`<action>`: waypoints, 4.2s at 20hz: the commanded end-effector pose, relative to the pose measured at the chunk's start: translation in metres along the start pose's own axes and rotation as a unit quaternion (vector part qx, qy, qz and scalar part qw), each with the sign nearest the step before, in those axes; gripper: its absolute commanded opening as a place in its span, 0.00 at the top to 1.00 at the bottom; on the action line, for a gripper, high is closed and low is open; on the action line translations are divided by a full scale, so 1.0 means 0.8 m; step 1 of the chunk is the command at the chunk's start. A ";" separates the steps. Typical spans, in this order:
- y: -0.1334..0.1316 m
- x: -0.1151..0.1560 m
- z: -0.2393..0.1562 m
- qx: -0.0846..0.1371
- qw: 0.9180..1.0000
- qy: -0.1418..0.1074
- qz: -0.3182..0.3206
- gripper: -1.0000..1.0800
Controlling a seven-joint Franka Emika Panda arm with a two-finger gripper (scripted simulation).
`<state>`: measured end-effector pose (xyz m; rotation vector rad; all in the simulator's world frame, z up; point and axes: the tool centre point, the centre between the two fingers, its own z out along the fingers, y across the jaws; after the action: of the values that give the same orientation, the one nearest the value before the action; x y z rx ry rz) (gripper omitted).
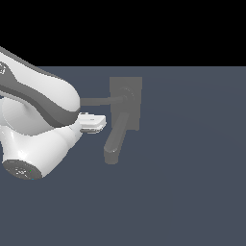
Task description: Turn on the faucet by rotating a designated handle.
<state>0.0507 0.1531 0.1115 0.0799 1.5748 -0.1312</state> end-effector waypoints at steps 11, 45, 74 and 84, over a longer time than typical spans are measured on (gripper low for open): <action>-0.028 -0.003 0.012 0.023 1.000 -0.002 0.006 1.00; -0.050 -0.163 0.011 0.023 1.000 -0.001 0.007 1.00; -0.133 -0.206 0.000 0.023 1.000 0.010 0.004 1.00; -0.180 -0.226 0.002 0.023 1.000 0.002 0.006 1.00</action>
<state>0.0294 0.0334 0.2802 0.1094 1.6081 -0.1483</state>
